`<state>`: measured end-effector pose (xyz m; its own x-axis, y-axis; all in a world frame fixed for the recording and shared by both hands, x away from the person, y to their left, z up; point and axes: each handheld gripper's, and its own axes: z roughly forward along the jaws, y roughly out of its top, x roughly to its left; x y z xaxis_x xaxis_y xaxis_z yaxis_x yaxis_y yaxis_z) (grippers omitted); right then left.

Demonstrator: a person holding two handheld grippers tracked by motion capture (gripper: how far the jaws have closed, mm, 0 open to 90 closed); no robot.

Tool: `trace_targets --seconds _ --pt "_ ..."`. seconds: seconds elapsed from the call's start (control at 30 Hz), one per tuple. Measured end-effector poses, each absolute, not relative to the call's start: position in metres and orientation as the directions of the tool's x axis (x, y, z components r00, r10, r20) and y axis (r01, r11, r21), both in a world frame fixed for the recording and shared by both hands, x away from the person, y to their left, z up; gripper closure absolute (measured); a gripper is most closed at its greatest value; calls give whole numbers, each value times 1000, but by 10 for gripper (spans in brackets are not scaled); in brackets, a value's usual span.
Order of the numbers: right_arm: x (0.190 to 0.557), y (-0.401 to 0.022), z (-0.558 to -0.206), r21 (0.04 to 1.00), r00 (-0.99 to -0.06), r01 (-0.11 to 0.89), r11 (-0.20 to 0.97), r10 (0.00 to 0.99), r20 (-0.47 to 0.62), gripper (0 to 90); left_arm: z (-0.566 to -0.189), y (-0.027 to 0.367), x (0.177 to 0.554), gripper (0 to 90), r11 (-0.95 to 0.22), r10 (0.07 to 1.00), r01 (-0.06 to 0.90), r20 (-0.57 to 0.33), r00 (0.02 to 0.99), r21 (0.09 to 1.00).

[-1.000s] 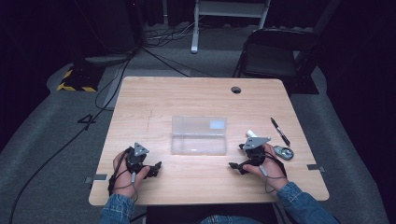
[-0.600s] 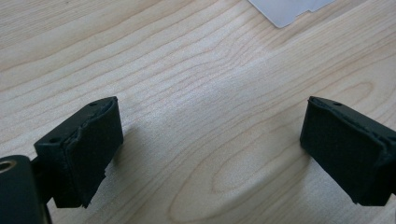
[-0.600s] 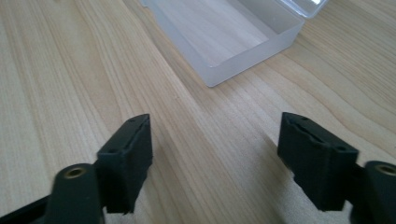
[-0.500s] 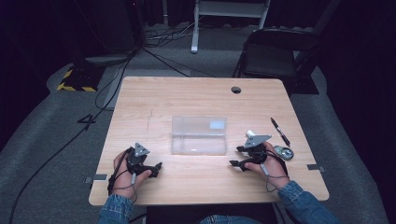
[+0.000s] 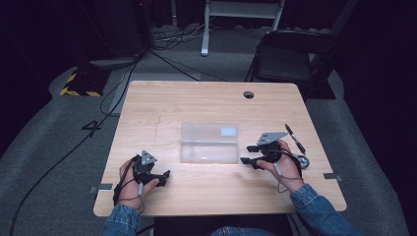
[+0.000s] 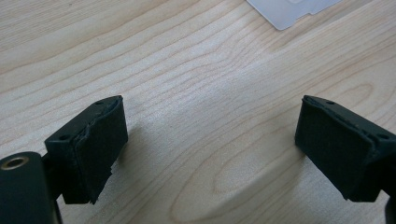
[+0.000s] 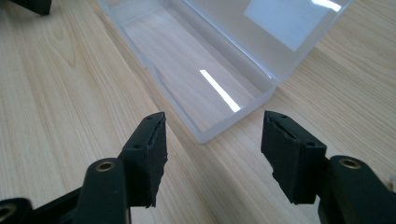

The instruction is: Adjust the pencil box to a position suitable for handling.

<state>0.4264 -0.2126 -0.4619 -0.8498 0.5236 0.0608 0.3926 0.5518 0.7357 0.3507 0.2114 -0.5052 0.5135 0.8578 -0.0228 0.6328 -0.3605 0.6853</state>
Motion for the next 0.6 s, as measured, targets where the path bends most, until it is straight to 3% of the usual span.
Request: trace_targets --seconds 0.6 --pt "454 -192 -476 719 -819 451 529 566 97 428 -505 210 352 89 -363 855 632 -24 517 684"
